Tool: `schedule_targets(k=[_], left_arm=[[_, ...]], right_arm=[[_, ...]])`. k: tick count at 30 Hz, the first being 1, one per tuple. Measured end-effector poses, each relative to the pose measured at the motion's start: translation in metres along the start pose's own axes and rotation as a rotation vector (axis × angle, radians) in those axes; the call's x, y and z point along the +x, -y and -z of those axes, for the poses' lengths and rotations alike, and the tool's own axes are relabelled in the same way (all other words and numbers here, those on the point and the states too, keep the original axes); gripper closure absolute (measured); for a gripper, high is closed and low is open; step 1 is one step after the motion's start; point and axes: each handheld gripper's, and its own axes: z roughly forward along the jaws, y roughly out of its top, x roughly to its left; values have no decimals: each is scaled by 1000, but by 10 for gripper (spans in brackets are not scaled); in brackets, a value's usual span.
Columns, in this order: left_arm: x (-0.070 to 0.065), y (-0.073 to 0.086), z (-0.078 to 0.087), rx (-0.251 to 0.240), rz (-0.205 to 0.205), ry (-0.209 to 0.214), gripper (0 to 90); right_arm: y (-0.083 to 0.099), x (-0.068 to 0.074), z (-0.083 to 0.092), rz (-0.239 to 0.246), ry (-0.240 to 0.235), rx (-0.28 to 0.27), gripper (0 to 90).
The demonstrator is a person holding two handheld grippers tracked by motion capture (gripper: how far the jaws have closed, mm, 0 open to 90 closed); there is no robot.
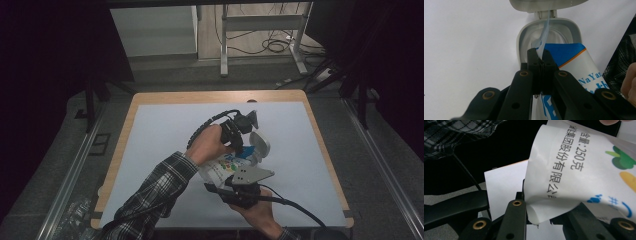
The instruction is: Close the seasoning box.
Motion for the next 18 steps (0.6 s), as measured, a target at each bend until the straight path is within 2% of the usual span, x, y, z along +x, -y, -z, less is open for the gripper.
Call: schedule_targets(k=[8,18], left_arm=[[0,3,2,-20,1,-2,889],[2,11,6,-75,12,2,888]], right_arm=[[2,1,-2,13,6,9,773],[8,4,-7,29,17,42,771]])
